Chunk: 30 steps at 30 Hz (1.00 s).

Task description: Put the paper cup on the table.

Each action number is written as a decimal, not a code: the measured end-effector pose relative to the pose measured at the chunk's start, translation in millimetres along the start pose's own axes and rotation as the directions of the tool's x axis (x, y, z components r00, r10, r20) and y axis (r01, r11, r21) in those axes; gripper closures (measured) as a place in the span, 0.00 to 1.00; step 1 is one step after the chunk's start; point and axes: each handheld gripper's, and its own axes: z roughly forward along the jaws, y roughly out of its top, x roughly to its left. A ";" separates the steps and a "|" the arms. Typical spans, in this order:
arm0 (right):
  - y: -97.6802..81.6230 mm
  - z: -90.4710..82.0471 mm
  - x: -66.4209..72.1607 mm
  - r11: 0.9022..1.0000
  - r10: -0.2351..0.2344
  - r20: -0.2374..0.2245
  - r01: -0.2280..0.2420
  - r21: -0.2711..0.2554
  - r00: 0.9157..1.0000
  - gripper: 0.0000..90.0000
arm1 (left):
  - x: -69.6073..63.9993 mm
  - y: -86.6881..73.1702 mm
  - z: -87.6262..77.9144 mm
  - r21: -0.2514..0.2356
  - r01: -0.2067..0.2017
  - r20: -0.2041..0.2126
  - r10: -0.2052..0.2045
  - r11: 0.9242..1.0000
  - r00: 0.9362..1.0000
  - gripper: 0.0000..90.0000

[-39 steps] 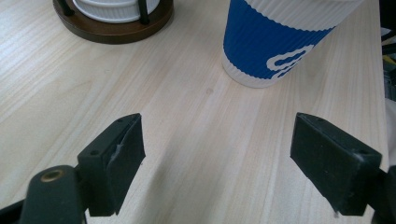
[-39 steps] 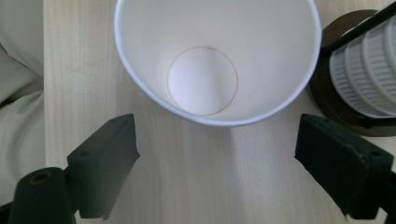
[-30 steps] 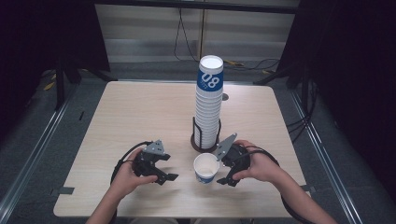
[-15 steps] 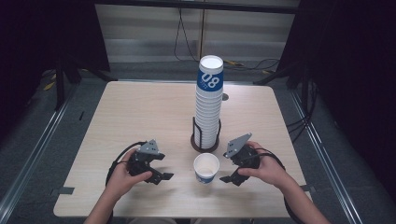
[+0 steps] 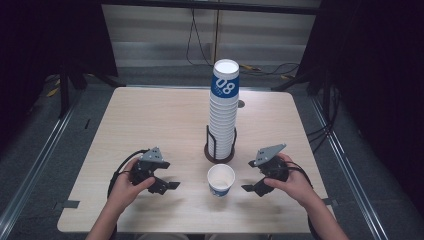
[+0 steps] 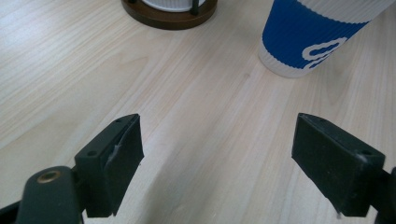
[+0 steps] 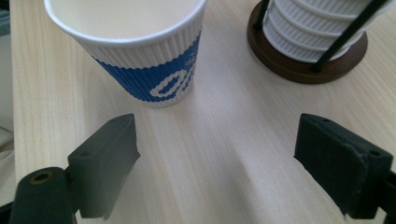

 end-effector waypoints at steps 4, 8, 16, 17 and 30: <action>-8.5 -1.2 -2.1 1.000 0.024 0.019 -0.023 -0.019 1.000 0.14 | 3.3 -2.7 -1.7 -0.002 0.007 -0.001 -0.007 1.000 1.000 0.18; -17.8 -1.5 -3.4 0.998 0.034 0.034 -0.032 -0.045 0.999 0.14 | 6.1 -5.8 -3.3 0.005 0.010 -0.013 -0.010 1.000 1.000 0.18; -30.1 -4.9 -6.5 0.995 0.058 0.059 -0.053 -0.080 0.997 0.14 | 13.2 -12.2 -4.9 0.016 0.008 -0.027 -0.008 1.000 1.000 0.18; -31.5 -4.7 -6.7 0.996 0.057 0.060 -0.052 -0.077 0.997 0.14 | 14.2 -13.7 -5.1 0.015 0.015 -0.028 -0.015 1.000 0.999 0.18; -51.6 -5.1 -14.6 0.991 0.105 0.083 -0.098 -0.093 0.991 0.14 | 25.5 -24.2 -12.9 0.022 0.031 -0.051 -0.030 0.999 0.998 0.18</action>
